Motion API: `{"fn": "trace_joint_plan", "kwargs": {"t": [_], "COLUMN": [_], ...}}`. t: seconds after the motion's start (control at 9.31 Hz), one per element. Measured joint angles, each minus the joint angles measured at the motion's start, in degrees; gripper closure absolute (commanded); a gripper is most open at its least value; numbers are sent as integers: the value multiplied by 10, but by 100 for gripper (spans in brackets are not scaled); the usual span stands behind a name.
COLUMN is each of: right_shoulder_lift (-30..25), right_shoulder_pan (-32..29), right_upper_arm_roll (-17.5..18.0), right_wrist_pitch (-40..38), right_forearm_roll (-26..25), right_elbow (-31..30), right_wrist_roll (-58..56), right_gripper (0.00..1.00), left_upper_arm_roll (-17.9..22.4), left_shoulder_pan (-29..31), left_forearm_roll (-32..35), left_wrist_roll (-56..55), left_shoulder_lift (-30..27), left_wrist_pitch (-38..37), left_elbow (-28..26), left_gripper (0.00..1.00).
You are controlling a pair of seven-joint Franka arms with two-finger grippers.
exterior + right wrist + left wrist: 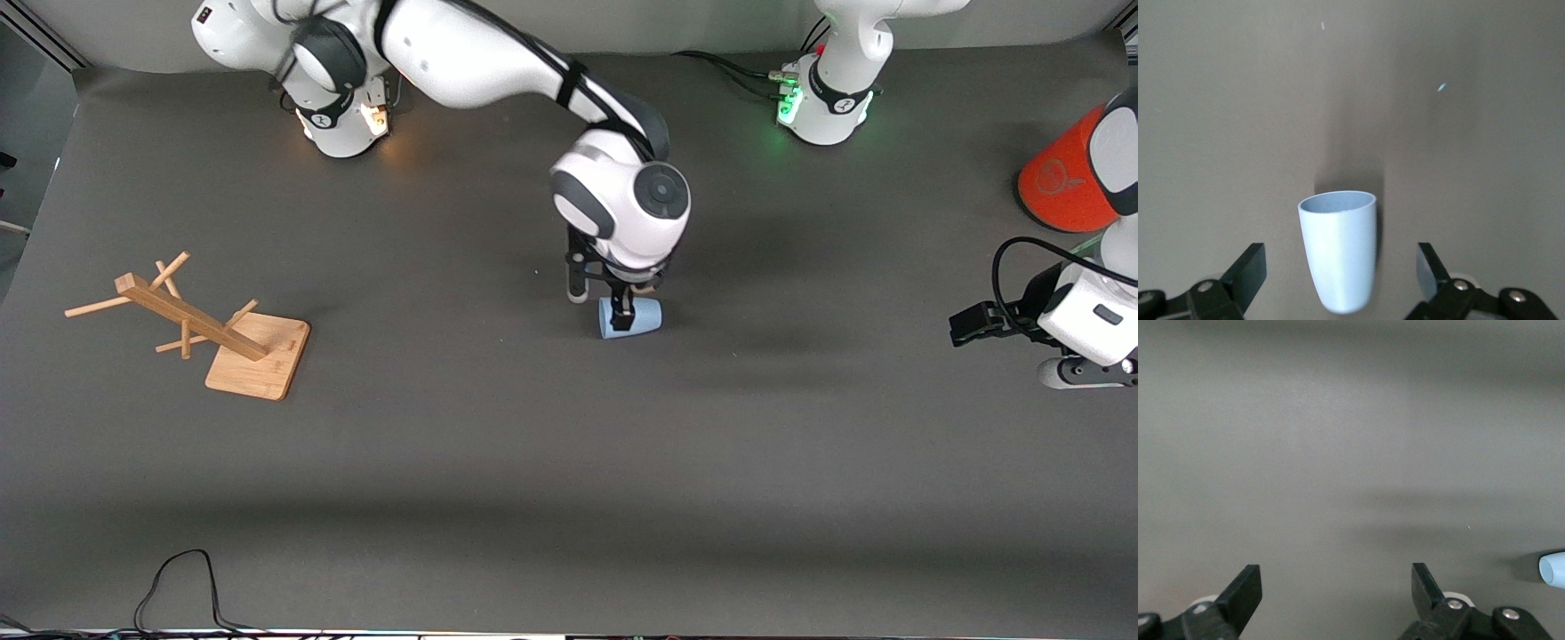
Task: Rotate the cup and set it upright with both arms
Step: 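Lower the cup onto the table on its side, open the right gripper, then withdraw the right gripper while the left gripper reaches the cup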
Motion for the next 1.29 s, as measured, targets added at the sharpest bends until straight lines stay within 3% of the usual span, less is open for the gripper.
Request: {"fn": "trace_joint_plan", "kwargs": {"t": [0.32,0.54,0.75,0.97,1.29], "right_shoulder_lift": [-137,-263,-376,-462,-503], "right_shoulder_pan": [-85,-172,-289,-422,-514], "right_upper_arm_roll": [-2,3,36,86,91], "right_wrist_pitch": [-106,-116,-117,-116,-106], "right_forearm_roll": [17,19,19,19,8], "right_elbow": [-34,-145,-243,-321,-360], "right_wrist_roll": [-224,-428,-627,-828,-1093], "right_gripper": [0,0,0,0,0], "left_upper_arm_roll": [-2,-6,-9,-10,-6], "left_shoulder_pan": [-25,-89,-186,-305,-412], "left_forearm_roll": [-1,2,61,125,182], "left_wrist_roll": [-11,-62,-134,-227,-300], "left_shoulder_lift": [-1,-2,6,81,282], "left_wrist_pitch": [-4,-15,-42,-93,-117], "left_elbow": [2,16,39,114,289], "left_gripper": [0,0,0,0,0]}}
